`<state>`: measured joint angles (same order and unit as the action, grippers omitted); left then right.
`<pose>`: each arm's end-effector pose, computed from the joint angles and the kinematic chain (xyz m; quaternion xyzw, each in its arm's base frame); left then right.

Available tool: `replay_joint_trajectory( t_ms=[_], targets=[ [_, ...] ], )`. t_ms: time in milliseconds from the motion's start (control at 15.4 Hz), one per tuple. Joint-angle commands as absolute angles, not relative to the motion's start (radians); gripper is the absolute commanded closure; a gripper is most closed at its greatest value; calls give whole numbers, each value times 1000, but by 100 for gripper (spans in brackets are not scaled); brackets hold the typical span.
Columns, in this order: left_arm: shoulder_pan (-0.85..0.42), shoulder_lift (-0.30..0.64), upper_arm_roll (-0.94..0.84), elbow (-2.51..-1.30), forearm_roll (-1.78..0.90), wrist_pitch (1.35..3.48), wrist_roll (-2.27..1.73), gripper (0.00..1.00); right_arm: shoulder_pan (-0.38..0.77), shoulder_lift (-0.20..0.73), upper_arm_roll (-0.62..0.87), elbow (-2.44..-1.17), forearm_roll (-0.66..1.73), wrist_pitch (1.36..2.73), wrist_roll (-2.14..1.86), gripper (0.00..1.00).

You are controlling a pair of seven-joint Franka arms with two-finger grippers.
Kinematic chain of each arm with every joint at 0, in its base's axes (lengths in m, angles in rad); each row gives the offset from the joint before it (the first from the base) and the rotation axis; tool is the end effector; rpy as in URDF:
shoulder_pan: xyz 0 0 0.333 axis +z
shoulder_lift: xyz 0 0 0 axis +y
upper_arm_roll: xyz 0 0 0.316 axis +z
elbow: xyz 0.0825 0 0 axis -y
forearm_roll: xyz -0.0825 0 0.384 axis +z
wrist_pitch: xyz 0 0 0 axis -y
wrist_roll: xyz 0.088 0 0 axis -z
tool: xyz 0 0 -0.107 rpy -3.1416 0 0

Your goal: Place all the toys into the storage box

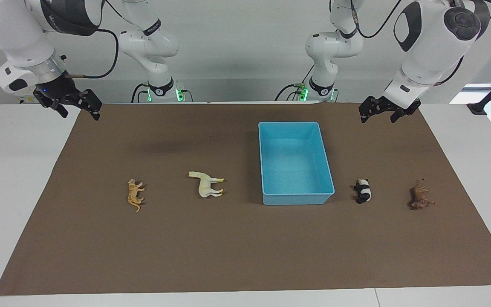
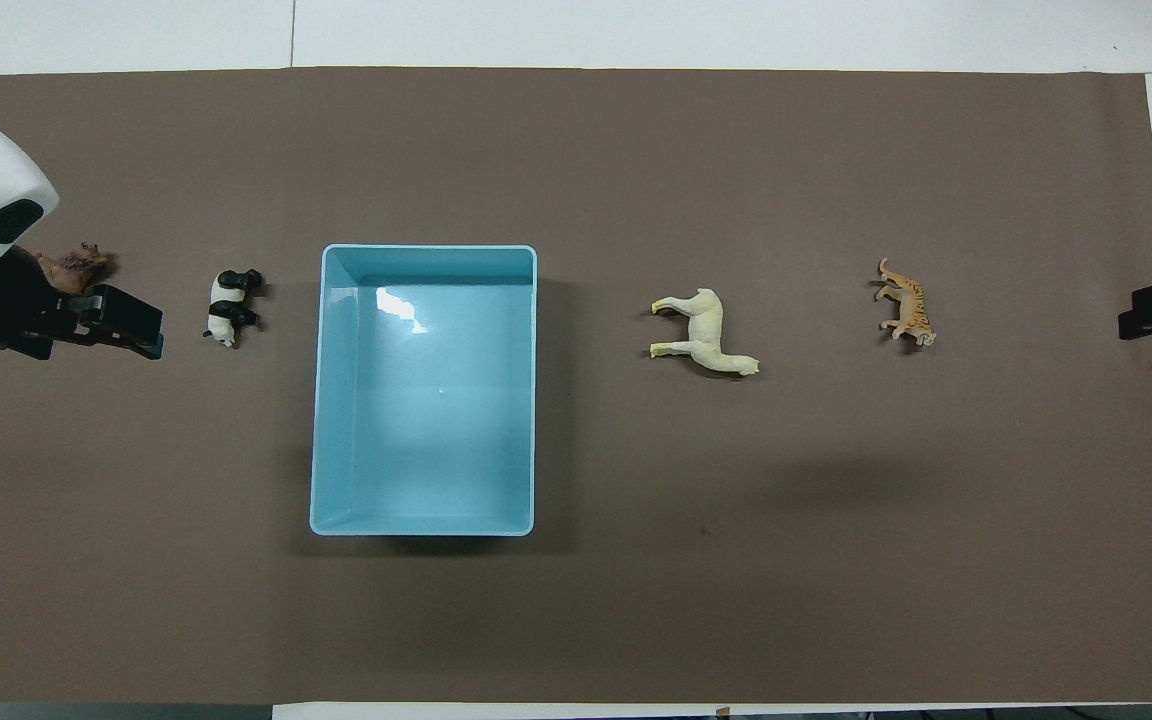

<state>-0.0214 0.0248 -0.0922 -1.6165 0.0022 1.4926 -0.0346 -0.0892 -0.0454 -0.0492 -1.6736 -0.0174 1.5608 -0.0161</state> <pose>0.5469 -0.0616 0.5833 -0.9965 0.0394 0.0740 0.0055 0.5313 -0.0765 0.6001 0.9976 -0.0608 -0.0342 0.0050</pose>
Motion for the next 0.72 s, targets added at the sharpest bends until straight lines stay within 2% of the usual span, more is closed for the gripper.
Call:
replay_joint_trajectory(
  t_ms=[0, 325, 520, 650],
  targets=[
    [-25, -2, -84, -1640, -5, 1485, -32, 0, -98, -71, -41, -1698, -23, 1549, -37, 0],
    [-25, -2, -84, -1640, -5, 1485, -32, 0, -72, -72, -31, -1732, -23, 1597, -32, 0],
    [-25, -2, -84, -1640, -5, 1485, -32, 0, -48, -68, -31, -1851, -23, 1731, -31, 0],
    [-25, -2, -84, -1640, -5, 1485, -32, 0, -46, -29, -29, -1884, -21, 1802, -31, 0]
  ],
)
